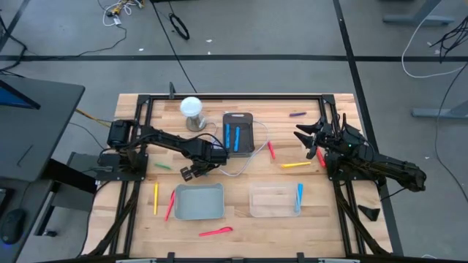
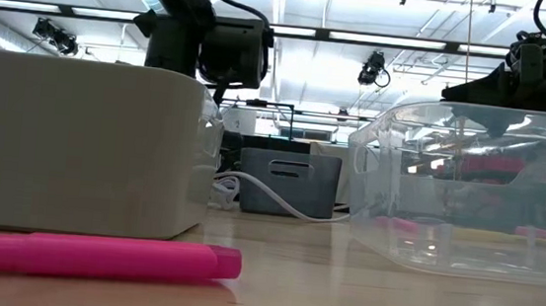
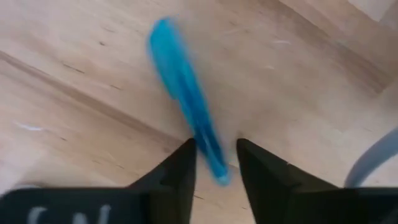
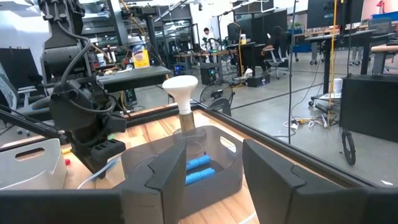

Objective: Pick & Place Markers
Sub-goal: Put the blue pen into the transparent bin

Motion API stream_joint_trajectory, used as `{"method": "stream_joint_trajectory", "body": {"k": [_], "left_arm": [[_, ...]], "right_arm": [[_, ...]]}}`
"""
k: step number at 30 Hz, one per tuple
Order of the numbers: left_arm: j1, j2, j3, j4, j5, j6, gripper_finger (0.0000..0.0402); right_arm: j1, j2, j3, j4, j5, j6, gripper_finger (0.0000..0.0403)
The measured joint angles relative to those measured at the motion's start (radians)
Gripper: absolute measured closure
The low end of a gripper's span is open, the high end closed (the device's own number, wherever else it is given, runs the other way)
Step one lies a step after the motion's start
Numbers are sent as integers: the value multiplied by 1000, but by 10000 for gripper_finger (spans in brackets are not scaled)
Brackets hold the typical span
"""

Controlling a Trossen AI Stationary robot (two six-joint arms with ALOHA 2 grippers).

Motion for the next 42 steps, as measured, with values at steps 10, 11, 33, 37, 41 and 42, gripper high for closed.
{"method": "stream_joint_trajectory", "body": {"k": [10,11,33,37,41,42], "left_arm": [[0,3,0,3,-5,8,373],[0,3,0,3,-5,8,373],[0,-224,-5,-169,-106,152,373],[4,-283,-5,-186,-141,235,373],[12,-335,-4,-190,-150,351,373],[14,-351,-4,-188,-149,379,373]], "right_arm": [[0,0,0,0,0,0,243],[0,0,0,0,0,0,243],[0,0,0,0,0,0,243],[0,0,0,0,0,0,243],[0,0,0,0,0,0,243],[0,0,0,0,0,0,243]]}}
